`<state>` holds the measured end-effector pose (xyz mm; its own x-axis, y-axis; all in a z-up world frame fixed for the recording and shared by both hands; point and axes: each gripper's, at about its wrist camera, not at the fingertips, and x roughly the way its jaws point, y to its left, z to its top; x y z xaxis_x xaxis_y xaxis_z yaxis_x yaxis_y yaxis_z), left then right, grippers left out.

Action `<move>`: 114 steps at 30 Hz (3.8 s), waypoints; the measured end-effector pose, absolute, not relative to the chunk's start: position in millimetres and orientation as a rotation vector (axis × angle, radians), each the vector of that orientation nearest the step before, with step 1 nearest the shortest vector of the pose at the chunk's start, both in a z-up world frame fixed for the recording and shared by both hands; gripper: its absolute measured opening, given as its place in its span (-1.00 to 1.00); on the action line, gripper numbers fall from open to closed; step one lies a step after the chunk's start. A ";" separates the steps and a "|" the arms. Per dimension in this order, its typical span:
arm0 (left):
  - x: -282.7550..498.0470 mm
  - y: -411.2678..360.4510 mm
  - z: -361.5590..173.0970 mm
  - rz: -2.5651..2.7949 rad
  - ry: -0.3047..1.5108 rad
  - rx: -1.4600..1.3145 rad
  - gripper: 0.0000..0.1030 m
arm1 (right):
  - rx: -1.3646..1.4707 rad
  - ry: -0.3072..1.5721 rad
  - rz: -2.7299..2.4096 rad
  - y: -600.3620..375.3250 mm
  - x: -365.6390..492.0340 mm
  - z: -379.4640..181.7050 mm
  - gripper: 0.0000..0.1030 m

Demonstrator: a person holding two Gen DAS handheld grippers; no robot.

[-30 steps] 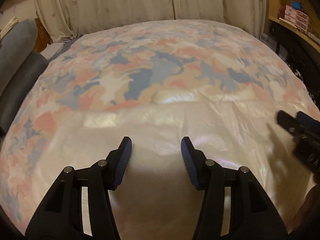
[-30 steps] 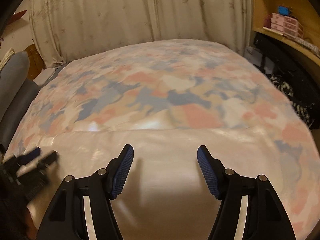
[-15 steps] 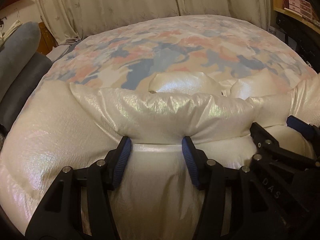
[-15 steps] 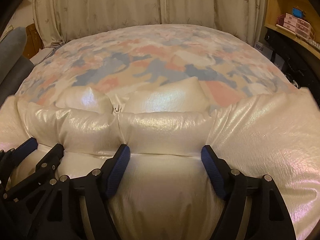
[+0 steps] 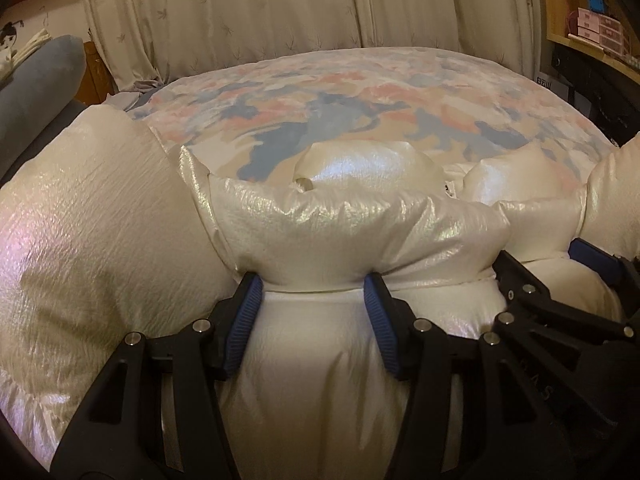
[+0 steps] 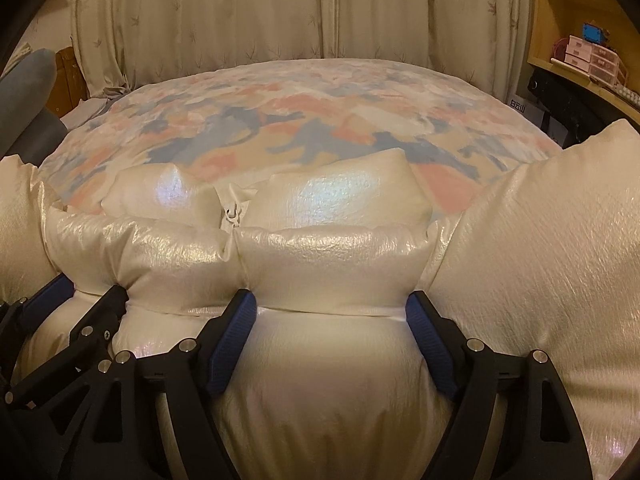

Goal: Fold large clothes

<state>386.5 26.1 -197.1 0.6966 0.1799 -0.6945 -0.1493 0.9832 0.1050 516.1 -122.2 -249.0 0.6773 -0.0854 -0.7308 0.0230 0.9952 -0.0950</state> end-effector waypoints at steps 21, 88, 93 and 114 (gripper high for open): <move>372.4 41.0 -168.5 0.068 0.820 -0.052 0.04 | -0.063 0.835 -0.060 -119.5 520.1 -247.6 0.53; 179.1 -14.3 -56.1 -0.074 0.401 0.025 -0.34 | 0.163 0.939 0.230 -127.6 444.6 -231.7 -0.04; 170.9 -85.8 -50.8 -0.134 0.391 0.163 -0.36 | 0.325 0.889 0.252 -207.0 421.8 -178.8 -0.11; 112.4 -406.5 -210.7 -0.344 0.387 0.835 -0.33 | 0.413 0.719 -0.356 -446.8 333.4 -163.1 -0.10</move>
<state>112.4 -406.5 -210.7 0.8764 -0.1421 -0.4601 0.4400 0.6244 0.6454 333.4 -446.8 -163.1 0.6995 -0.1707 -0.6940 0.4483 0.8611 0.2400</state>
